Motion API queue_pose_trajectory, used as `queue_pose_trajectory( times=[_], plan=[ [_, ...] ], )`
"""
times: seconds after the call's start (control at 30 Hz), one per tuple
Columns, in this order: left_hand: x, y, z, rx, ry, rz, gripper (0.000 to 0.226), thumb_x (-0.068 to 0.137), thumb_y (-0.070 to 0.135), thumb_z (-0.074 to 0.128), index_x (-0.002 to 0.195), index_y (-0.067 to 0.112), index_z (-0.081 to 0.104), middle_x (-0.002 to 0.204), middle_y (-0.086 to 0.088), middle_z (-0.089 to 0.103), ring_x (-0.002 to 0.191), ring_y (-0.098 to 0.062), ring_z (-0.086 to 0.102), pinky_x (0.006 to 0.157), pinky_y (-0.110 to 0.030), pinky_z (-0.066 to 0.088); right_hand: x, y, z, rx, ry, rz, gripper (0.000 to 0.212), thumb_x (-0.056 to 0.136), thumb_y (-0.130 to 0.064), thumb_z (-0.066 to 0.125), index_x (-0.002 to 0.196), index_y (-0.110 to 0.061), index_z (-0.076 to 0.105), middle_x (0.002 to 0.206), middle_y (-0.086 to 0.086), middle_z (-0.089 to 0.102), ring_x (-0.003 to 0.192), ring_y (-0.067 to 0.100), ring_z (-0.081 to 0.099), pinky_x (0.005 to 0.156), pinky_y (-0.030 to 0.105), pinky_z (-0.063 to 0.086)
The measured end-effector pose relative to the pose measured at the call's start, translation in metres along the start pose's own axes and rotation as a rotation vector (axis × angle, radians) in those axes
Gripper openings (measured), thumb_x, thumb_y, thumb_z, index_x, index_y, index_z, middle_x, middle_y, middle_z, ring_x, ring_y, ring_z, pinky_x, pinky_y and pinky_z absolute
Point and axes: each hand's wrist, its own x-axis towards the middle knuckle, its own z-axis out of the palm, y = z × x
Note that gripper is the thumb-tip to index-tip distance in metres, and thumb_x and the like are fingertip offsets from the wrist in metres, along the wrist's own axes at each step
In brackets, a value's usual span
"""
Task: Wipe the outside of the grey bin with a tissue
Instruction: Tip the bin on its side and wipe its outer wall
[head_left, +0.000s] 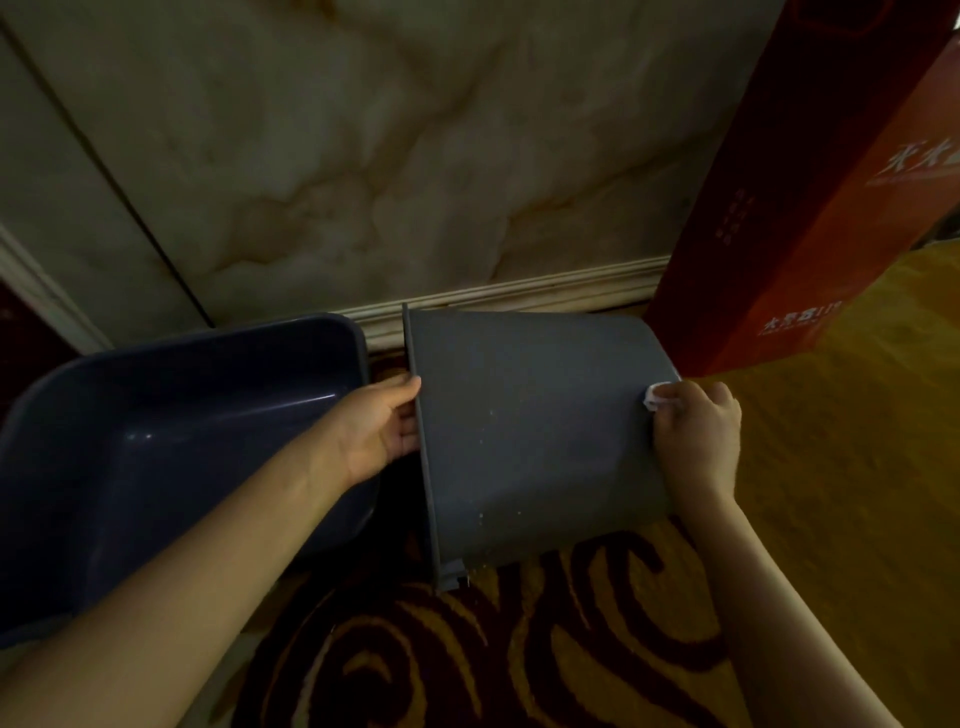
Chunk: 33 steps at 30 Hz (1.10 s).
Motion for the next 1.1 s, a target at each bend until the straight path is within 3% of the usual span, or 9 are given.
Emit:
queue_pose_trajectory(
  times=[0.1,0.23,0.4,0.57,0.73,0.83,0.9,0.97,1.1],
  plan=[
    [-0.003,-0.009,0.001,-0.022,0.014,-0.026,0.021,0.096,0.018,0.040,0.093,0.013,0.060,0.060,0.000,0.073,0.055,-0.012,0.070,0.050,-0.025,0.057,-0.021,-0.034,0.007,0.088,-0.028,-0.162,0.018,0.087,-0.008,0.057,0.103,-0.012,0.064,0.109,0.009,0.054,0.103,0.022,0.049,0.077,0.025,0.033],
    [-0.003,-0.015,0.007,-0.038,0.045,-0.020,0.024,0.097,0.019,0.039,0.092,0.013,0.061,0.060,0.000,0.073,0.057,-0.012,0.067,0.052,-0.024,0.056,-0.062,-0.087,0.031,0.195,-0.255,-0.547,0.018,0.083,-0.002,0.060,0.098,-0.009,0.068,0.100,0.010,0.057,0.094,0.020,0.048,0.076,0.023,0.034],
    [0.001,-0.016,0.010,-0.063,0.096,0.005,0.024,0.097,0.019,0.038,0.093,0.010,0.060,0.056,-0.001,0.071,0.050,-0.010,0.067,0.049,-0.021,0.055,-0.066,-0.110,0.046,0.190,-0.348,-0.710,0.018,0.083,0.001,0.057,0.096,-0.001,0.070,0.094,0.021,0.059,0.090,0.038,0.051,0.077,0.045,0.046],
    [-0.001,-0.015,0.013,0.031,0.134,0.045,0.026,0.098,0.018,0.036,0.087,0.018,0.059,0.070,0.001,0.069,0.060,-0.010,0.066,0.047,-0.019,0.053,-0.045,-0.081,0.040,0.129,-0.230,-0.615,0.017,0.080,0.002,0.062,0.092,-0.004,0.072,0.090,0.018,0.062,0.085,0.037,0.054,0.073,0.045,0.048],
    [-0.008,-0.016,0.014,-0.003,0.123,0.035,0.025,0.098,0.020,0.037,0.091,0.019,0.061,0.060,0.006,0.072,0.050,-0.005,0.067,0.042,-0.018,0.051,0.005,-0.006,0.024,-0.044,-0.041,-0.250,0.020,0.090,-0.009,0.055,0.105,-0.010,0.069,0.105,0.011,0.060,0.098,0.028,0.048,0.081,0.029,0.034],
    [-0.017,-0.019,0.014,-0.057,0.082,0.005,0.027,0.097,0.024,0.039,0.108,0.013,0.061,0.080,-0.002,0.071,0.057,-0.009,0.070,0.047,-0.021,0.054,0.026,0.021,0.012,-0.085,0.011,-0.106,0.022,0.091,-0.011,0.053,0.107,-0.008,0.068,0.108,0.015,0.059,0.103,0.031,0.047,0.082,0.034,0.037],
    [-0.023,-0.022,0.014,-0.065,0.051,-0.023,0.032,0.096,0.029,0.039,0.115,0.011,0.059,0.094,-0.006,0.070,0.076,-0.015,0.071,0.061,-0.029,0.058,0.028,0.022,0.008,-0.086,0.023,-0.058,0.023,0.093,-0.013,0.052,0.109,-0.007,0.067,0.111,0.015,0.057,0.106,0.031,0.046,0.085,0.036,0.038],
    [-0.030,-0.026,0.015,-0.078,0.015,-0.048,0.036,0.096,0.034,0.037,0.120,0.014,0.056,0.111,-0.009,0.067,0.101,-0.022,0.065,0.079,-0.036,0.054,0.019,0.009,0.007,-0.044,0.033,-0.066,0.022,0.093,-0.015,0.052,0.109,-0.008,0.066,0.111,0.015,0.056,0.107,0.030,0.047,0.084,0.033,0.037],
    [-0.038,-0.037,0.017,-0.148,-0.006,-0.029,0.040,0.096,0.038,0.033,0.121,0.018,0.058,0.116,-0.009,0.068,0.104,-0.023,0.065,0.074,-0.036,0.057,-0.043,-0.047,0.013,0.099,-0.105,-0.365,0.014,0.089,-0.011,0.058,0.101,-0.011,0.067,0.101,0.010,0.058,0.095,0.024,0.052,0.077,0.026,0.038]
  ],
)
